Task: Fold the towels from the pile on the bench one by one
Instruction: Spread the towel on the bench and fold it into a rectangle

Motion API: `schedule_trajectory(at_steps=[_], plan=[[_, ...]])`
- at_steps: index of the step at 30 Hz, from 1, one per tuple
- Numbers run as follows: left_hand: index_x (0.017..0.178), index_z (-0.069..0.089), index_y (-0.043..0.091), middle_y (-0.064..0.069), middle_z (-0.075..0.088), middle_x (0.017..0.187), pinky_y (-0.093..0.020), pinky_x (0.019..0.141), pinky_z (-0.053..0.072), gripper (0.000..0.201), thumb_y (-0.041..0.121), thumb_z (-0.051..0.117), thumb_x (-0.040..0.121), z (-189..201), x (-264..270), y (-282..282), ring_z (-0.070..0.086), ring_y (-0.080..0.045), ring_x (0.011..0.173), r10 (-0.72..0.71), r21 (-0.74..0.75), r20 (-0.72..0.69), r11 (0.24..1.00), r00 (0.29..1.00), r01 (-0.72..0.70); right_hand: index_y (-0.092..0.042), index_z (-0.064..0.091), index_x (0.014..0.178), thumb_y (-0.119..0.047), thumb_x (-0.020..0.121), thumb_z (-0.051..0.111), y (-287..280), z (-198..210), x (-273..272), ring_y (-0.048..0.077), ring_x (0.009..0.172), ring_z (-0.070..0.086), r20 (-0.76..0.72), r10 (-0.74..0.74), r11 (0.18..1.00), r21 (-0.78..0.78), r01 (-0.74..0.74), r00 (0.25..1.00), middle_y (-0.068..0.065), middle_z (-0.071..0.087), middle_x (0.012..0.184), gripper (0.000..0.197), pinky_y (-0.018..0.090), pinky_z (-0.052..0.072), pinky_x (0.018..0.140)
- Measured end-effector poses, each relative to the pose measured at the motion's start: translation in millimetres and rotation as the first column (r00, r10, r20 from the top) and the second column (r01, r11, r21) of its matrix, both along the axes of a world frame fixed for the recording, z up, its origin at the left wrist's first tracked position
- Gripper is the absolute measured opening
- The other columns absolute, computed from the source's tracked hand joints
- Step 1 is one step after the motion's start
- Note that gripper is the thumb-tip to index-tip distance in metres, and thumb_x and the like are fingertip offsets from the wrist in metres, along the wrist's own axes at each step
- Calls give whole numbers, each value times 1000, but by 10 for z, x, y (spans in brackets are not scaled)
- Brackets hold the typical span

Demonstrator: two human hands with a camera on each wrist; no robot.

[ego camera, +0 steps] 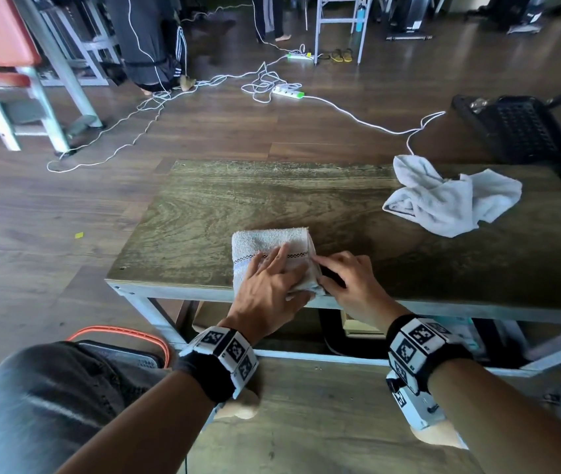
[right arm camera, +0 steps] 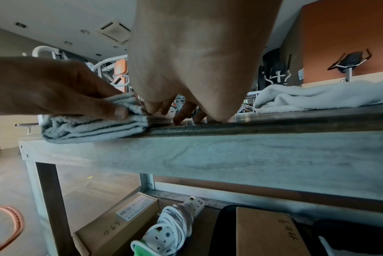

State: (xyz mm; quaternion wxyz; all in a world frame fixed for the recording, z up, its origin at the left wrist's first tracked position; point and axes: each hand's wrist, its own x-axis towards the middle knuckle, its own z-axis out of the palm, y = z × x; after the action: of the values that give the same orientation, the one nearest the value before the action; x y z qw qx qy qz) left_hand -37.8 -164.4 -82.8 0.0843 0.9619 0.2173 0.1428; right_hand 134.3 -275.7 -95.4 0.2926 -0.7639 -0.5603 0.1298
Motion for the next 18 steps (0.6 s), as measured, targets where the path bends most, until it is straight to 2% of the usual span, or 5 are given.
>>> schedule_trajectory(at_steps=[3, 5, 10, 14, 18], plan=[[126, 61, 30, -19, 36, 153, -52, 112, 31, 47, 56, 53, 88, -40, -16, -18, 39, -29, 139, -19, -4, 65, 1000, 998, 19, -30, 53, 143, -32, 99, 57, -42, -88, -4, 23, 118, 34, 38, 12, 1000, 5, -12, 999, -2, 50, 127, 45, 33, 30, 107], [121, 64, 31, -11, 43, 150, -53, 108, 34, 40, 53, 51, 91, -54, -8, -19, 41, -24, 138, -55, 8, 99, 998, 994, 54, -30, 53, 143, -35, 99, 56, -57, -131, 0, 23, 117, 35, 70, 19, 1000, 23, -21, 997, -3, 50, 128, 45, 36, 33, 108], [126, 62, 40, -1, 48, 147, -51, 116, 20, 36, 50, 55, 92, -74, 57, -13, 33, -23, 143, -14, -180, 162, 983, 987, 43, -30, 53, 143, -34, 98, 58, -44, -171, 12, 24, 119, 33, 91, 18, 1000, 19, -20, 996, -3, 48, 130, 46, 36, 34, 109], [122, 65, 33, 7, 58, 135, -55, 109, 29, 38, 52, 49, 93, -97, 141, -15, 43, -15, 136, -77, -171, 190, 979, 979, 110, -30, 54, 142, -34, 97, 61, -52, -144, 3, 26, 122, 32, 76, 32, 999, 9, -33, 997, -1, 47, 133, 45, 36, 31, 108], [130, 61, 28, -1, 52, 143, -50, 118, 17, 42, 46, 52, 93, -123, 160, -82, 31, -14, 144, -59, -237, 170, 966, 984, 99, -30, 51, 144, -30, 98, 59, -56, -139, 7, 25, 122, 31, 67, 35, 999, -5, -35, 997, -1, 45, 134, 47, 37, 32, 109]])
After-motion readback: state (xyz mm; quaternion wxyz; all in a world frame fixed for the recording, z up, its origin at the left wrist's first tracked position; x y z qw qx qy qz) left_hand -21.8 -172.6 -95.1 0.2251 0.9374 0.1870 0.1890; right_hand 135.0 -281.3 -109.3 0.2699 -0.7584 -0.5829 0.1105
